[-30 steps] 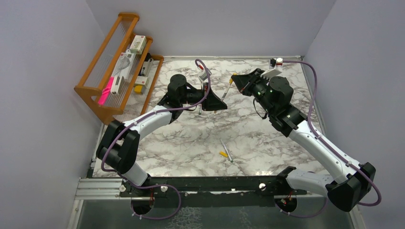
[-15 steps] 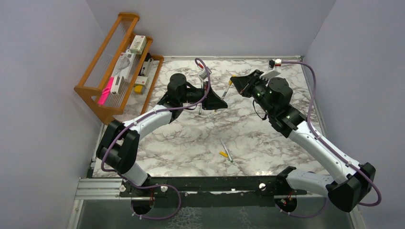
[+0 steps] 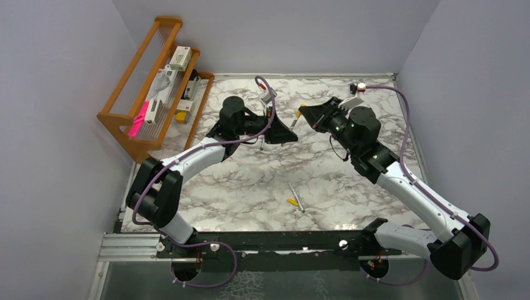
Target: Insert the pens into the pen caps
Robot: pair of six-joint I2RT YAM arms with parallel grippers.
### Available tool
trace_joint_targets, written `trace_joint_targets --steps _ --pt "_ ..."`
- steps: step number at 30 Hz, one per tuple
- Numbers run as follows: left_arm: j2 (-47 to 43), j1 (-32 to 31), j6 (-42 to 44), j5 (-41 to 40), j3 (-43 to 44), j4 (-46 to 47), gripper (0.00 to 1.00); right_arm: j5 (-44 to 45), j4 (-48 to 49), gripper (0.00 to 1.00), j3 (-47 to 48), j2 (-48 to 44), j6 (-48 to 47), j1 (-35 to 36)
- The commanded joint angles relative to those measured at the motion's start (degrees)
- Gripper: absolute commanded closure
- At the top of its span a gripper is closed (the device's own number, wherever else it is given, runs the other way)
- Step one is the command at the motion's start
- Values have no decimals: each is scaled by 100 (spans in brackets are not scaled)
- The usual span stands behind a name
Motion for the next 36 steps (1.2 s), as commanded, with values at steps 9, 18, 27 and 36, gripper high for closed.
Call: trace_joint_targets --steps 9,18,27,36 --pt "43 -27 -100 -441 650 387 100 -996 91 99 -496 -37 402 -36" --pt "357 -18 -108 -258 1240 414 100 -1431 -450 99 -471 110 316 -35" --pt "423 -18 -44 -90 1363 424 100 -1781 -606 99 -649 144 463 -30" --pt "417 -10 -9 -125 1182 426 100 -1595 -375 99 -820 -5 679 -32"
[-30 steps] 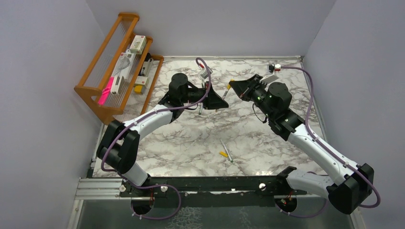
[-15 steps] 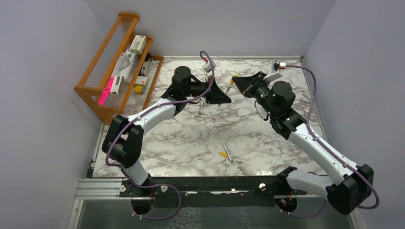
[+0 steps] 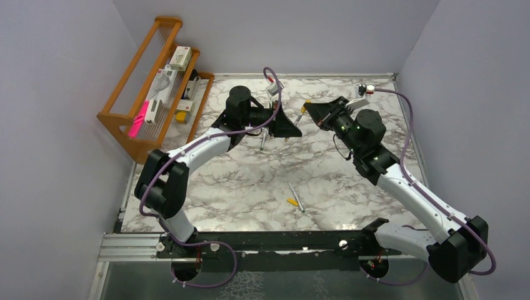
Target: Insert the pens into the pen caps
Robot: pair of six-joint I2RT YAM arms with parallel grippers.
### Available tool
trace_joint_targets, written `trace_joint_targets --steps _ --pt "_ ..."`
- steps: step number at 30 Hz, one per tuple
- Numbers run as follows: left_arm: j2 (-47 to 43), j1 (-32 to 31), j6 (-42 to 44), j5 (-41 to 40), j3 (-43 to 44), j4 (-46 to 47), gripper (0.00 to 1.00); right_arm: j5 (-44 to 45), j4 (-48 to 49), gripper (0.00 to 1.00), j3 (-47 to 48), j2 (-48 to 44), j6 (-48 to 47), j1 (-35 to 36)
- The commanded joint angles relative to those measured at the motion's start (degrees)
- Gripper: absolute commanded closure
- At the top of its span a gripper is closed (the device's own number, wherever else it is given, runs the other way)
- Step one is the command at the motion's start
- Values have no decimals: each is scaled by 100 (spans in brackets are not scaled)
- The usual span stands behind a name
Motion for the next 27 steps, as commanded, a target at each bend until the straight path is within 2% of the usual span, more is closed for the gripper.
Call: trace_joint_targets --steps 1,3,4,8,11,14,19,22,27 --pt "-142 -16 128 -535 208 978 100 -1144 -1221 99 -253 62 189 302" --pt "-180 -7 166 -557 44 980 100 -1001 -1319 98 -103 60 146 307" --pt "-185 4 176 -573 -31 980 100 -913 -1391 94 -21 58 105 303" --pt "-104 176 28 -918 -442 974 100 -463 -1777 67 285 46 -47 299" --pt "-35 343 47 -1173 -677 936 100 -19 -2077 57 285 -111 -16 297" --pt "-17 439 230 -1622 -836 670 100 468 -2498 55 234 -330 95 299" --pt "51 405 1284 -2902 -675 -903 100 1040 -3058 55 20 -814 269 297" --pt "161 285 2041 -4027 -417 -2138 100 1117 -3198 56 -153 -1033 337 298" --pt "399 253 2262 -4992 -318 -2822 100 940 -3197 57 -422 -1123 494 297"
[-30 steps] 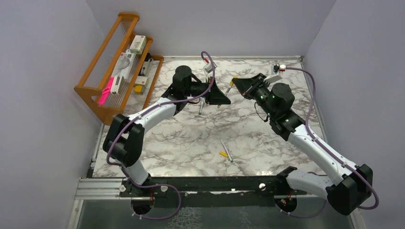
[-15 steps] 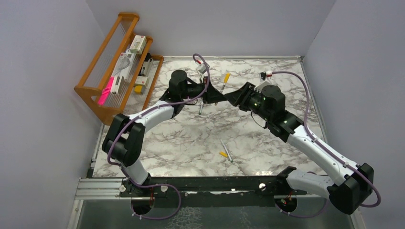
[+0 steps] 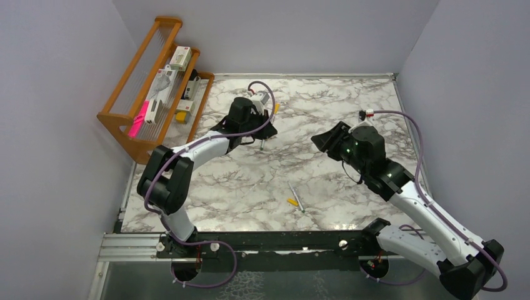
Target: Insert the pens into the pen caps
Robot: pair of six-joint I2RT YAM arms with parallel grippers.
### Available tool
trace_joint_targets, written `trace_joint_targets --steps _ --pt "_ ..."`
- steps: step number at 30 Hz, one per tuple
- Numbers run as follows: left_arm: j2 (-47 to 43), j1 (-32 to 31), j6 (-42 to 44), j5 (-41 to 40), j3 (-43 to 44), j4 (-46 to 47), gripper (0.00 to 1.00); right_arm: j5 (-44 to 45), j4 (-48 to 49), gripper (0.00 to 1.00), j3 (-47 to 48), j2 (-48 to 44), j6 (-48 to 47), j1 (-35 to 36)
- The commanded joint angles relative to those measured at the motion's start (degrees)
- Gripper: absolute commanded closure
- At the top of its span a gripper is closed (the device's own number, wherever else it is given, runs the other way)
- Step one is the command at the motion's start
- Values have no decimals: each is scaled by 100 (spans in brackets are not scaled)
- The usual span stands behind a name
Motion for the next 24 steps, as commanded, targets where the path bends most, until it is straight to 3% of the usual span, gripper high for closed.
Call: trace_joint_targets --steps 1,13,24 --pt "285 -51 575 -1443 240 -1117 100 77 -200 57 -214 11 179 -5" --pt "1109 -82 359 -1394 690 -1177 100 -210 150 60 -32 501 5 -5" --pt "1590 -153 144 -1493 1094 -1454 89 -227 121 60 -236 387 131 -5"
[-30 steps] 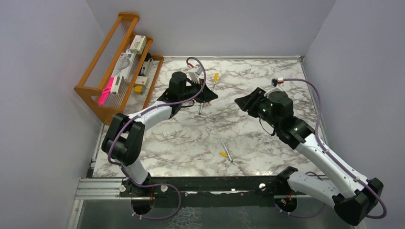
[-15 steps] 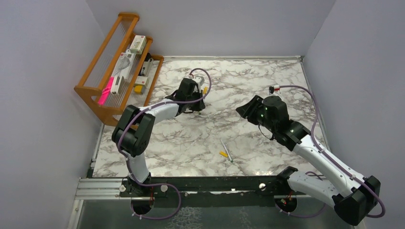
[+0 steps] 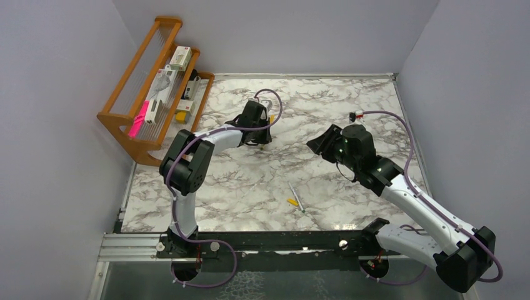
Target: Insert the pens into the pen caps
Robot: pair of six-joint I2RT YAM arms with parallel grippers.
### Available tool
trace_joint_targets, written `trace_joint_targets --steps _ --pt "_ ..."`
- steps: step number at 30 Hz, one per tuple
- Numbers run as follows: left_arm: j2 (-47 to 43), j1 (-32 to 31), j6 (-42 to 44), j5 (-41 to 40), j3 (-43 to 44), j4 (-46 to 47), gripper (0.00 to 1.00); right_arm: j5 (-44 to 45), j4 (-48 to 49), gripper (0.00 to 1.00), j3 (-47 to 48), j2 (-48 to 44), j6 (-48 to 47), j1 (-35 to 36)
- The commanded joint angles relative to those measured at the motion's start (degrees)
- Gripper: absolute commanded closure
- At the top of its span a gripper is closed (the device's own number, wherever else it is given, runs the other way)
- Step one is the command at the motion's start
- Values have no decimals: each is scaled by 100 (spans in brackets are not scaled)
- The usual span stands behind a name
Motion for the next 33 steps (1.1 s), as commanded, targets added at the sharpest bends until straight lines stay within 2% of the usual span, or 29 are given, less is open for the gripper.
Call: trace_joint_targets --steps 1,6,10,18,22,24,27,29,30,33 --pt "168 -45 -138 -91 233 -203 88 -57 103 60 -40 -106 34 -5" --pt "242 -42 -181 -35 221 -203 84 -68 93 60 -27 -56 7 -5" --pt "242 -43 -195 5 216 -213 75 -88 85 60 -27 -19 -14 -5" --pt "121 -43 -224 19 181 -229 74 -182 -39 61 -11 100 -184 -5" --pt "-181 -40 -249 -14 75 -189 74 -318 -895 74 325 674 -637 -4" --pt "-418 -47 -242 -48 -4 -125 74 -435 -1437 85 569 1078 -951 -2" --pt "-846 -52 -265 -98 -223 70 75 -628 -1720 95 655 1445 -1353 20" --pt "-1202 -52 -299 -158 -378 242 75 -745 -1678 95 610 1566 -1542 50" --pt "-1334 -49 -310 -185 -448 302 75 -799 -1643 92 588 1651 -1619 72" --pt "-1610 -53 -331 -105 -537 384 75 -963 -1511 70 571 2018 -1760 206"
